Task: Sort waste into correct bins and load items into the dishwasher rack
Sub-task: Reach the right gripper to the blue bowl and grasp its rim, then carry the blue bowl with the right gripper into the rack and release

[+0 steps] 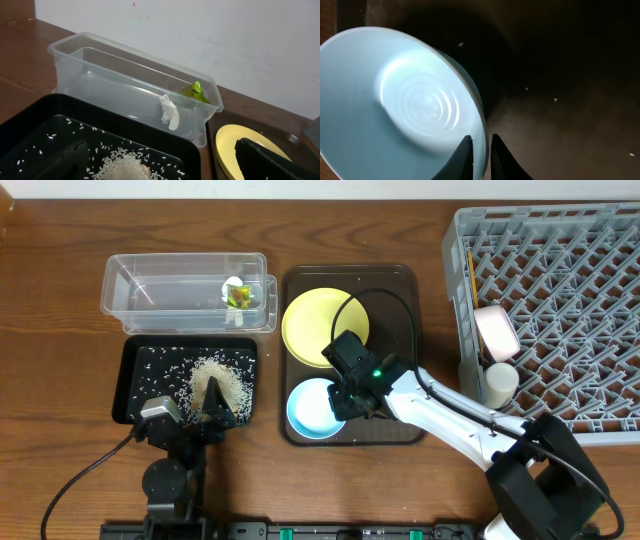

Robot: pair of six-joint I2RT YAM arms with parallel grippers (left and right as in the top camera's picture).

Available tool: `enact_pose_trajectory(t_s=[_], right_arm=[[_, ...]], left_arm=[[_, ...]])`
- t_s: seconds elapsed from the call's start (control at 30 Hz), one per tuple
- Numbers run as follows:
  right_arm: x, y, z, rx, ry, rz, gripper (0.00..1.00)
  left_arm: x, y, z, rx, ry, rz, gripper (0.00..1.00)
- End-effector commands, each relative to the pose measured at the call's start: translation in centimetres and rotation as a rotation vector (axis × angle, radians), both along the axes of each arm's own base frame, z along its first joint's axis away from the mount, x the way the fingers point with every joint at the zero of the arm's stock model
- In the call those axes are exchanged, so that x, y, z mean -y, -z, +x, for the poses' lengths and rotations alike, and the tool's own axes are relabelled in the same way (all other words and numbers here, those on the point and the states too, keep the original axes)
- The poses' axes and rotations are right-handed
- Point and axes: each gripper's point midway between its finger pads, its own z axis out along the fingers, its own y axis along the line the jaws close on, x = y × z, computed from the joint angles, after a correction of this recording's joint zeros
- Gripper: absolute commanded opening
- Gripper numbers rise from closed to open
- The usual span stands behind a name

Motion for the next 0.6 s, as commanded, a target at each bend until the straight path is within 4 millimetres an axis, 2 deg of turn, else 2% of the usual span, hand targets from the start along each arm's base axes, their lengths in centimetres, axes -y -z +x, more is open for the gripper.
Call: enact_pose_trajectory(t_s=[0.0,0.07,0.17,0.23,0.3,0.37,0.47,0.57], right_arm=[[0.4,0.4,0.1,-0.003,0.064,-0.02,0.11],[1.2,0.6,0.2,0.007,0.091,-0.06,0.01],[2.6,-0.2,1.3,0.062,0.12,-0.096,0.01],[3.8,-2.1,2.6,0.139,0.133,-0.107,0.01],[5.8,-5.0,4.3,0.247,0.171,-0.131,0.01],[9.0,-8.6,6.0,0.381,0.254,-0.179,0.01],[15.1,-14.6,7.8,0.599,0.398,-0.286,0.01],[22.1,-20.2,7.9,0.789,0.573,-0.463,0.01]], left_arm=[[-0.1,1.8,0.0,-0.044,-0.007,-0.004,0.95],[-0.1,1.8,0.0,-0.043,-0.007,-0.004,0.95],[-0.1,1.8,0.0,-0.043,-0.007,-0.004,0.95],[-0.1,1.8,0.0,-0.043,-0.007,-0.004,0.95],[-0.1,1.8,0.0,-0.043,-0.007,-0.004,0.96],[-0.1,1.8,0.0,-0.043,-0.007,-0.004,0.95],[-0.1,1.8,0.0,-0.043,-0.007,-0.004,0.96],[-0.1,1.8,0.0,-0.043,-0.007,-0.004,0.95]])
